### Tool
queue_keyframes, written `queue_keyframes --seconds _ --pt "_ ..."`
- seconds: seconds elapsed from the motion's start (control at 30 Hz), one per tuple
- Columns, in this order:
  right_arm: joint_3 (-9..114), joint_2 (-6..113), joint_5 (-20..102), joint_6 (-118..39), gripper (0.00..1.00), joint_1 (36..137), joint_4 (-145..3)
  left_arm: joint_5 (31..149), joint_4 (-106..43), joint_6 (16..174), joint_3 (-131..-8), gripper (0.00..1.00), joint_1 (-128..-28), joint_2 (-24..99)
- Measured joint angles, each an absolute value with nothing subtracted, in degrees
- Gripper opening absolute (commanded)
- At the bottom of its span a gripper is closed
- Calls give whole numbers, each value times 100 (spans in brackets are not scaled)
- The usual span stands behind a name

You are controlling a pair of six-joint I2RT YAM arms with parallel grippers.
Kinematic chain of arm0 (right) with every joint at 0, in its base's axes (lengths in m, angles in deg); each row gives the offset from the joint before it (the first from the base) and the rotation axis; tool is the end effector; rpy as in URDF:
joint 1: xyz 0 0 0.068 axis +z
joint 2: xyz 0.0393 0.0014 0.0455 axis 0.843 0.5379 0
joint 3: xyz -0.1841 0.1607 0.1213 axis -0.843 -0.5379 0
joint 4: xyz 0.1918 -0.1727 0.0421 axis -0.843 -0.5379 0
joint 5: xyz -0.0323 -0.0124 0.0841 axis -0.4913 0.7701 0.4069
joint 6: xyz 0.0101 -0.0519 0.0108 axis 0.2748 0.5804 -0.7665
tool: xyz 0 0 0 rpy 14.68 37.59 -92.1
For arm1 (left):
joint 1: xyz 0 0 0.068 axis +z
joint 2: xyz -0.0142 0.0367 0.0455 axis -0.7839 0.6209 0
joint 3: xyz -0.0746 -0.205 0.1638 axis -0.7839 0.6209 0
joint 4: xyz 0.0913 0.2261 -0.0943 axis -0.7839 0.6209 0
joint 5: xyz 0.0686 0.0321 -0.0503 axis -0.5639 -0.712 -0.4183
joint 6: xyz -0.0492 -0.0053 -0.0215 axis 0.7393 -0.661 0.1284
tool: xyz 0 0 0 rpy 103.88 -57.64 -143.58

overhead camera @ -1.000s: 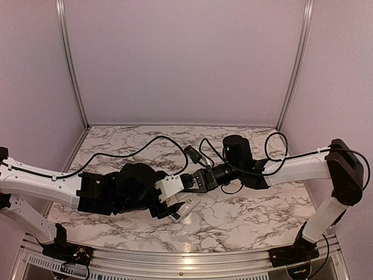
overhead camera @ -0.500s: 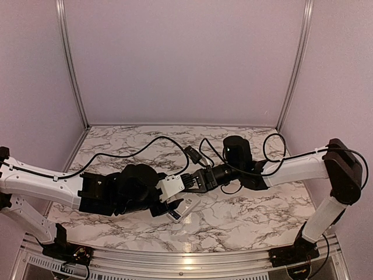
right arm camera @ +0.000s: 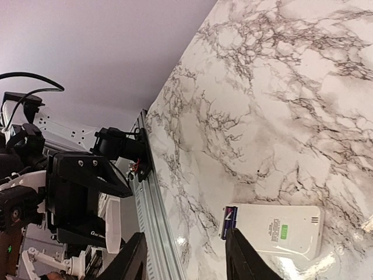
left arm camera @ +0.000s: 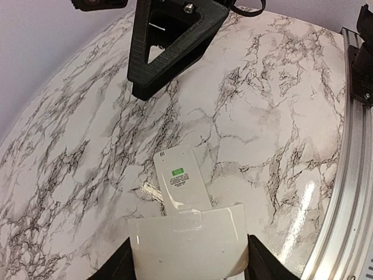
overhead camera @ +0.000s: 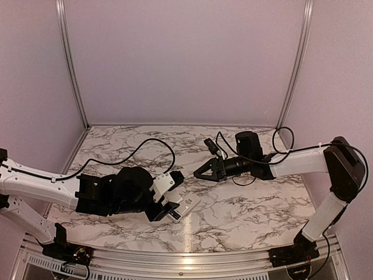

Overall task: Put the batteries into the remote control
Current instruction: Pass from the right arm to the left, then load the battery cover onto the remote control without the battery cover.

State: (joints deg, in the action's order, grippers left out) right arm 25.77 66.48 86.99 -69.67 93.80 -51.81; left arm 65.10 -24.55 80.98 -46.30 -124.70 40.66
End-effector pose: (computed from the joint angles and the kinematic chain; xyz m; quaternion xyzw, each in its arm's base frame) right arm 0.2556 0.2239 0.2042 -0.2332 0.7595 0.5900 0.1440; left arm 0.0973 -0.2842 0.2396 0.4840 0.7355 -0.1585 0.4469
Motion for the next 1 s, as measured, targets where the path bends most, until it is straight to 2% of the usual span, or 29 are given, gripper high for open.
queue_keyframes --seconds 0.17,0.4,0.77,1.0 --pt "2597 6694 7951 -6248 44 9293 -5873 6991 -2518 9067 -4112 33 -12168 4042" --pt "2875 7389 7300 -5566 42 9293 -6337 7422 -2909 9768 -3766 33 -12011 4270" --pt "2916 8084 7341 -5361 35 9293 -6348 7822 -3454 10120 -3760 32 -11867 4980" --pt "2886 8141 7525 -5398 27 9328 -6193 7902 -3589 10065 -3718 33 -11799 5203"
